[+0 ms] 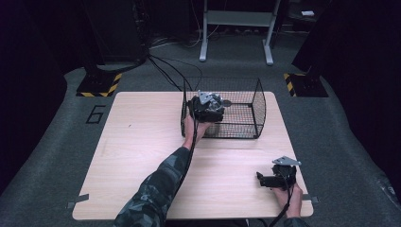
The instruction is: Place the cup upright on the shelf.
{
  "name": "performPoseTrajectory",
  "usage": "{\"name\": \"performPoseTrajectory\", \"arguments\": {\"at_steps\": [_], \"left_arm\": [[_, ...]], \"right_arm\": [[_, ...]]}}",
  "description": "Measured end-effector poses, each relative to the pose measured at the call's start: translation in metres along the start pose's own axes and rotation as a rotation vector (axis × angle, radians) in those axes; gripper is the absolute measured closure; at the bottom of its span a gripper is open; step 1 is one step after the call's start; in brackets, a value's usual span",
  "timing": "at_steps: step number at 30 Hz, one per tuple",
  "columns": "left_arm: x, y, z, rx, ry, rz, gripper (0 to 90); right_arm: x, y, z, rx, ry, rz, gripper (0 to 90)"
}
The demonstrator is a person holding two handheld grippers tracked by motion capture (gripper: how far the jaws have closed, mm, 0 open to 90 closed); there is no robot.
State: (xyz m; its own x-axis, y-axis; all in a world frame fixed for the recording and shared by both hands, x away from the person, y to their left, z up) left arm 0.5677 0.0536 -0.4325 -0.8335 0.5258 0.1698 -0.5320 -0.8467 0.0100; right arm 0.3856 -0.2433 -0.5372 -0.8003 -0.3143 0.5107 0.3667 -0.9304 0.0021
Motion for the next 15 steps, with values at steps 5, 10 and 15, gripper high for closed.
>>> {"name": "performPoseTrajectory", "arguments": {"at_steps": [5, 10, 15], "left_arm": [[0.004, 0.001, 0.001, -0.011, -0.005, 0.008, 1.5], [0.009, -0.001, 0.003, -0.008, -0.016, 0.003, 0.0], [0.016, 0.0, 0.005, -0.033, -0.001, 0.011, 0.0]], "right_arm": [[0.0, 0.0, 0.0, 0.0, 0.003, 0.0, 0.2], [0.0, 0.0, 0.0, -0.001, 0.003, 0.0, 0.1], [0.0, 0.0, 0.0, 0.0, 0.004, -0.002, 0.2]]}}
Point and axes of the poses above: each handheld gripper's, and its own axes: x roughly backward along the jaws, z roughly out of its top, y roughly to its right, the point moved 1 cm from there along -x, roughly forward along the jaws, and after that the axes turned 13 degrees about y, right-handed, at the moved point
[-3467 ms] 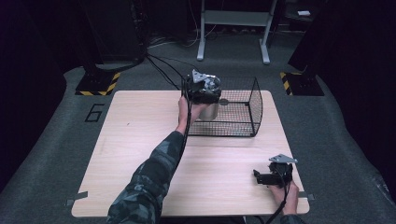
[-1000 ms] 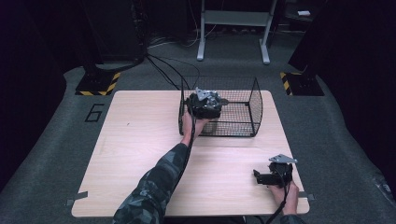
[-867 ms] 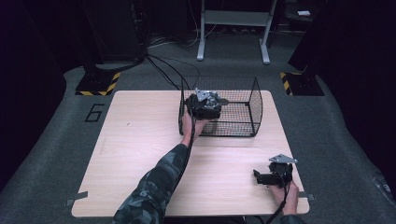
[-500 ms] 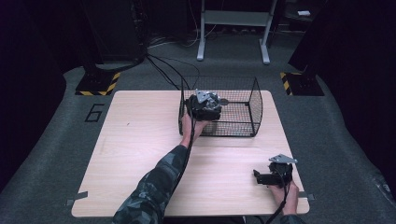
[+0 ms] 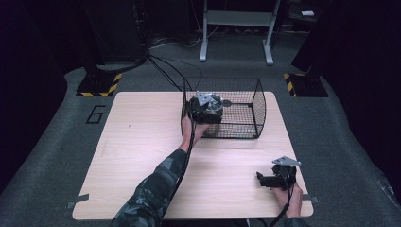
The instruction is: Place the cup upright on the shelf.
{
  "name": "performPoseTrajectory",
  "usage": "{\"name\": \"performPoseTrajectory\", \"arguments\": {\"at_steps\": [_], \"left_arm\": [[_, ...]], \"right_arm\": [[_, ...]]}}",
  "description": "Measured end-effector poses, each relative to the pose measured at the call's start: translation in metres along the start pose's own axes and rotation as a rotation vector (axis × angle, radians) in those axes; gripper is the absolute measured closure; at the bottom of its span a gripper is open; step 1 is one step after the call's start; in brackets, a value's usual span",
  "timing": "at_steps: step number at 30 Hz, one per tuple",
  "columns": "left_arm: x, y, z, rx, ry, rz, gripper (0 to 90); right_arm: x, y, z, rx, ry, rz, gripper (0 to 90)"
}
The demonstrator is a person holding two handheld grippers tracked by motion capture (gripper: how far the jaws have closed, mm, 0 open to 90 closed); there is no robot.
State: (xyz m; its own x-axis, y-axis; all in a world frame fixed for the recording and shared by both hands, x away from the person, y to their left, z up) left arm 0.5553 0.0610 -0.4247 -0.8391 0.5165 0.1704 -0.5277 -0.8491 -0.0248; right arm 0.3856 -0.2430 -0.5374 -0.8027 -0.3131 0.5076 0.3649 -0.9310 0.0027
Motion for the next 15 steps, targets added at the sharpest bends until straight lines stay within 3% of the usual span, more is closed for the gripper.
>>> {"name": "performPoseTrajectory", "arguments": {"at_steps": [10, 15], "left_arm": [[0.016, 0.0, 0.011, -0.005, 0.0, -0.017, 0.0], [0.032, -0.001, 0.017, 0.002, -0.01, -0.032, 0.0]], "right_arm": [[0.0, 0.0, 0.0, 0.0, 0.0, 0.001, 0.2], [0.0, 0.0, 0.0, -0.006, 0.001, 0.0, 0.1]]}}
Point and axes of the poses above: each handheld gripper's, and its own axes: x roughly backward along the jaws, z roughly out of its top, y roughly to its right, the point moved 1 cm from there along -x, roughly forward along the jaws, and after that the axes turned 13 degrees about y, right-handed, at the moved point
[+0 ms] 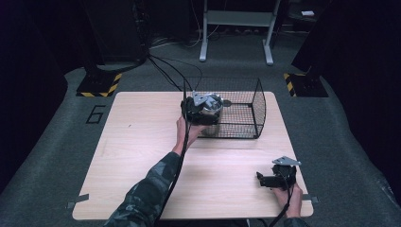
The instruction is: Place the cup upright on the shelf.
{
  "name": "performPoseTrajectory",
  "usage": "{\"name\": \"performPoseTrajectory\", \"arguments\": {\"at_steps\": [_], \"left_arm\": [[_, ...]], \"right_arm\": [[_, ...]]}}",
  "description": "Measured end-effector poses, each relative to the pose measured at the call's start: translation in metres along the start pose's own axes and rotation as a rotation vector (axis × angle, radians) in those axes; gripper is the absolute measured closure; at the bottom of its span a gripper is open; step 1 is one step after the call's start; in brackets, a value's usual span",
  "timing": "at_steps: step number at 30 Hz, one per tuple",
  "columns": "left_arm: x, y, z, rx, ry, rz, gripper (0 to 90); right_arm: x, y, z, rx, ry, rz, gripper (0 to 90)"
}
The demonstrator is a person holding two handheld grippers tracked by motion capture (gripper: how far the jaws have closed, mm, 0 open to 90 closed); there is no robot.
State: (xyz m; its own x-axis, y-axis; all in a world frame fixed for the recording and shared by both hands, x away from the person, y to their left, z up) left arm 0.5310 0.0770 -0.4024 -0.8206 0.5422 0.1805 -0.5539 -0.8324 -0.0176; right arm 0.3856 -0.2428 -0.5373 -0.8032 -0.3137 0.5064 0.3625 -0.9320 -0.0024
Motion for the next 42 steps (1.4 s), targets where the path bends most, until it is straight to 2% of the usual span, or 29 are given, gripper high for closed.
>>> {"name": "performPoseTrajectory", "arguments": {"at_steps": [1, 2, 5, 7, 8, 9, 11, 15, 16, 19, 20, 21, 22, 23, 24, 25, 27, 30, 31, 32, 33, 36, 37, 38, 40, 42], "left_arm": [[0.0, 0.0, 0.0, 0.0, 0.0, 0.0, 0.0], [0.008, 0.001, 0.004, 0.0, 0.007, -0.012, 0.0], [0.018, 0.002, 0.007, 0.002, 0.018, -0.025, 0.0], [0.027, 0.003, 0.009, -0.004, 0.02, -0.03, 0.0], [0.037, 0.003, 0.011, -0.013, 0.017, -0.043, 0.0], [0.037, 0.003, 0.011, -0.013, 0.017, -0.043, 0.0], [0.047, 0.004, 0.011, -0.021, 0.021, -0.047, 0.0], [0.075, 0.003, 0.005, -0.031, 0.017, -0.055, 0.0], [0.075, 0.003, 0.005, -0.031, 0.017, -0.055, 0.0], [0.094, 0.003, -0.005, -0.05, 0.011, -0.056, 0.1], [0.1, 0.003, -0.009, -0.056, 0.003, -0.056, 0.1], [0.114, 0.001, -0.019, -0.056, -0.006, -0.054, 0.0], [0.114, 0.001, -0.019, -0.056, -0.006, -0.054, 0.0], [0.127, 0.001, -0.032, -0.056, -0.019, -0.046, 0.0], [0.127, 0.001, -0.032, -0.056, -0.019, -0.046, 0.0], [0.133, 0.0, -0.039, -0.062, -0.038, -0.044, 0.0], [0.144, -0.001, -0.056, -0.066, -0.054, -0.026, 0.0], [0.16, -0.005, -0.082, -0.068, -0.107, -0.003, 0.0], [0.169, -0.009, -0.098, -0.056, -0.144, 0.009, 0.1], [0.169, -0.009, -0.098, -0.056, -0.144, 0.009, 0.0], [0.177, -0.013, -0.113, -0.035, -0.167, 0.032, 0.1], [0.186, -0.019, -0.133, -0.008, -0.199, 0.06, 0.1], [0.186, -0.019, -0.133, -0.008, -0.199, 0.06, 0.1], [0.19, -0.022, -0.142, 0.0, -0.228, 0.066, 0.1], [0.194, -0.025, -0.149, 0.006, -0.247, 0.077, 0.1], [0.197, -0.026, -0.153, 0.025, -0.247, 0.089, 0.1]], "right_arm": [[0.0, 0.0, 0.0, 0.0, 0.0, -0.001, 0.2], [0.0, 0.0, 0.0, 0.0, 0.0, 0.0, 0.2], [0.0, 0.0, 0.0, 0.004, -0.002, 0.002, 0.1], [0.0, 0.0, 0.0, 0.006, -0.002, 0.001, 0.2], [0.0, 0.0, 0.0, 0.005, -0.002, 0.002, 0.1], [0.0, 0.0, 0.0, 0.005, -0.002, 0.002, 0.1], [0.0, 0.0, 0.0, 0.006, -0.003, 0.002, 0.2], [0.0, 0.0, 0.0, 0.006, -0.008, 0.001, 0.1], [0.0, 0.0, 0.0, 0.006, -0.008, 0.001, 0.1], [0.0, 0.0, 0.0, 0.003, -0.005, -0.002, 0.2], [0.0, 0.0, 0.0, 0.006, -0.008, 0.001, 0.2], [0.0, 0.0, 0.0, 0.002, -0.004, -0.001, 0.1], [0.0, 0.0, 0.0, 0.002, -0.004, -0.001, 0.1], [0.0, 0.0, 0.0, 0.005, -0.002, 0.001, 0.2], [0.0, 0.0, 0.0, 0.004, -0.002, 0.001, 0.2], [0.0, 0.0, 0.0, 0.004, -0.002, 0.001, 0.2], [0.0, 0.0, 0.0, 0.005, -0.002, 0.001, 0.1], [0.0, 0.0, 0.0, 0.006, -0.002, 0.0, 0.2], [0.0, 0.0, 0.0, 0.005, -0.003, 0.002, 0.2], [0.0, 0.0, 0.0, 0.005, -0.003, 0.002, 0.2], [0.0, 0.0, 0.0, 0.005, -0.002, 0.001, 0.2], [0.0, 0.0, 0.0, 0.005, -0.002, 0.001, 0.2], [0.0, 0.0, 0.0, 0.006, -0.002, 0.0, 0.2], [0.0, 0.0, 0.0, 0.006, -0.001, 0.0, 0.2], [0.0, 0.0, 0.0, 0.005, -0.001, -0.001, 0.2], [0.0, 0.0, 0.0, 0.003, -0.003, -0.002, 0.1]]}}
Point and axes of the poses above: each handheld gripper's, and its own axes: x roughly backward along the jaws, z roughly out of its top, y roughly to its right, the point moved 1 cm from there along -x, roughly forward along the jaws, and after that the axes turned 13 degrees about y, right-handed, at the moved point
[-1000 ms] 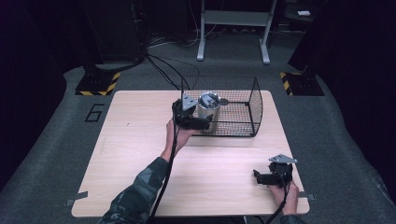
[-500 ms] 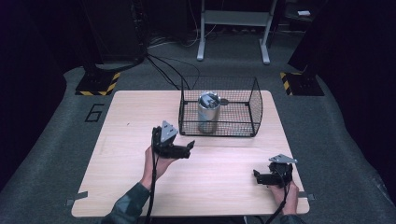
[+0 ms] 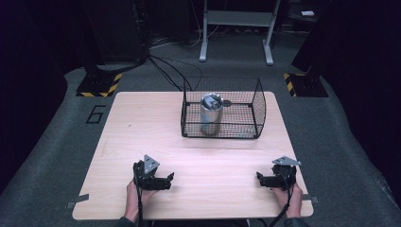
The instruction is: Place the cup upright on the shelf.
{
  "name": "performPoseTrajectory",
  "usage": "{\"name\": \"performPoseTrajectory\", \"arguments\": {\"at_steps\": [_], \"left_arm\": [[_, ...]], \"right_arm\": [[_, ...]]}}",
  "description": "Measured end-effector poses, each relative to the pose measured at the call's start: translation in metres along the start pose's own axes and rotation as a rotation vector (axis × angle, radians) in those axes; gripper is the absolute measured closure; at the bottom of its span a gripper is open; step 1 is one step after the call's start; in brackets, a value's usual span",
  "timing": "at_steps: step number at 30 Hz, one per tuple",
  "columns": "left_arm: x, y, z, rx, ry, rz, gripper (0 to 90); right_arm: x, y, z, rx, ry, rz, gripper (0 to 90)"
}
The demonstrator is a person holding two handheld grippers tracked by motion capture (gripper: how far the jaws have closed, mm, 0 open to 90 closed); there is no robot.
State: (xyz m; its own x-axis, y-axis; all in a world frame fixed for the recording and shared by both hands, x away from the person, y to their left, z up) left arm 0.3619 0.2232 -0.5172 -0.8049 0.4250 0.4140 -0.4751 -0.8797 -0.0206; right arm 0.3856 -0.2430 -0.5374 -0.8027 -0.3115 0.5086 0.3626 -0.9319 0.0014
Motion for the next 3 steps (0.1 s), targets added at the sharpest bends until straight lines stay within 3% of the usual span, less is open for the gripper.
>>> {"name": "performPoseTrajectory", "arguments": {"at_steps": [3], "left_arm": [[0.0016, -0.0023, -0.0035, 0.001, -0.006, 0.014, 0.1]], "right_arm": [[0.0002, -0.0001, 0.0002, -0.004, -0.009, 0.001, 0.1]]}}
Point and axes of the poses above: each handheld gripper's, and its own axes: x roughly backward along the jaws, z roughly out of its top, y roughly to its right, the point moved 1 cm from there along -x, roughly forward along the jaws, and after that the axes turned 13 degrees about y, right-handed, at the moved point
